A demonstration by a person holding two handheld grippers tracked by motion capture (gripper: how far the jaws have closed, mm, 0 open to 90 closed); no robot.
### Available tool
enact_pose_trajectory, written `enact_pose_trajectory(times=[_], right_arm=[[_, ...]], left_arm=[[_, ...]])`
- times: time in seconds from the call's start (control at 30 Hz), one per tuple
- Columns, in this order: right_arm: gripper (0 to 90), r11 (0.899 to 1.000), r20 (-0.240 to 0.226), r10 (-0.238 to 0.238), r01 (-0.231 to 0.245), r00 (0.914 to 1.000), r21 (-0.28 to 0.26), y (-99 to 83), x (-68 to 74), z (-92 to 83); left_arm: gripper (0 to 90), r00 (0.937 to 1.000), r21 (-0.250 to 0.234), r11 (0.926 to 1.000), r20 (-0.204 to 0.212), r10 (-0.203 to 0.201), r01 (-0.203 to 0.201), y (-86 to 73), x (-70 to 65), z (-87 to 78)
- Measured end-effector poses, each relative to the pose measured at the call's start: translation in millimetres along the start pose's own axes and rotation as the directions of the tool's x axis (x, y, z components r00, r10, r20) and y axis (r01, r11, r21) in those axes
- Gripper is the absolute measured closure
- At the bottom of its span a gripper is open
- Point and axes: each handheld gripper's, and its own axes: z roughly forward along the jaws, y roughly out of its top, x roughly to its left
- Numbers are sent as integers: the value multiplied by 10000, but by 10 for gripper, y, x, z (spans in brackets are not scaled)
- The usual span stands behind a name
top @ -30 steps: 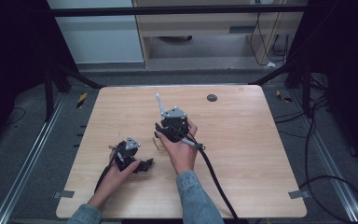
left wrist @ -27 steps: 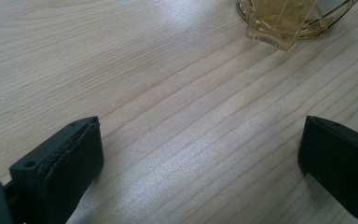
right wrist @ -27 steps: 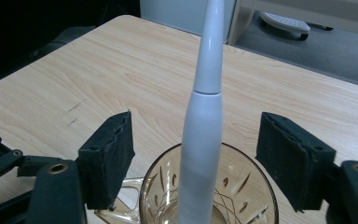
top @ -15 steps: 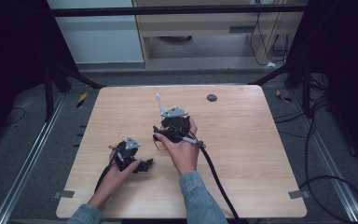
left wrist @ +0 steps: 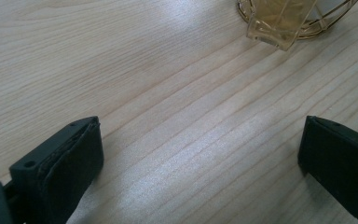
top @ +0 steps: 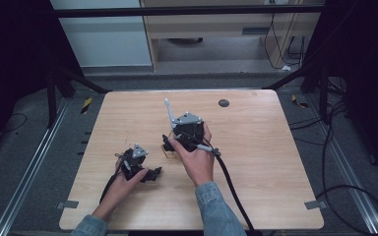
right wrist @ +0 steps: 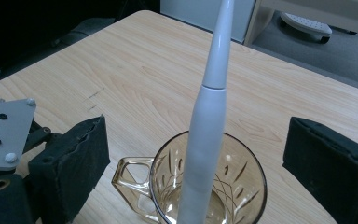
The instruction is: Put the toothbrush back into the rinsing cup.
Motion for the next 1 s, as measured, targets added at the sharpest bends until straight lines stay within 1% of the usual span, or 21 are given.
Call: enact_pose_trajectory(times=[0.23, 0.3, 0.33, 0.4, 0.43, 0.63, 0.7, 0.87, 1.0], right_arm=[[67, 10000, 117, -54, 54, 9999, -24, -16, -57, -89], [68, 10000, 157, 32, -32, 9999, -31, -23, -72, -115], [68, 10000, 199, -14, 15, 9998, -41, -28, -83, -122], [68, 10000, 221, 47, -46, 9997, -46, -36, -104, -148], [69, 10000, 244, -19, 20, 9997, -60, -42, -120, -160], [70, 9999, 380, 68, -62, 9993, -145, -75, -197, -239], [70, 9995, 350, 236, -229, 9991, -209, -91, -237, -266], [70, 9984, 647, 440, -415, 9969, -395, -125, -352, -332], [70, 9978, 840, 536, -500, 9950, -438, -156, -446, -373]], left_arm=[[0, 10000, 1, 10000, 2, 6, -6, -1, -1, 0], [0, 10000, 3, 10000, 6, 5, -5, -1, -1, 0], [0, 10000, -1, 10000, 3, 3, -3, -1, -1, 0], [0, 10000, -2, 10000, 7, 0, 0, -1, -1, 1], [0, 10000, 18, 10000, 12, 22, -22, 0, 1, -1], [0, 10000, 8, 10000, 6, 17, -17, 0, 0, 0], [0, 10000, 11, 10000, 8, 22, -22, -1, 0, 0], [0, 10000, 12, 10000, -1, 19, -19, -1, -1, 0], [0, 10000, 9, 10000, -7, -8, 8, -2, -3, 0]])
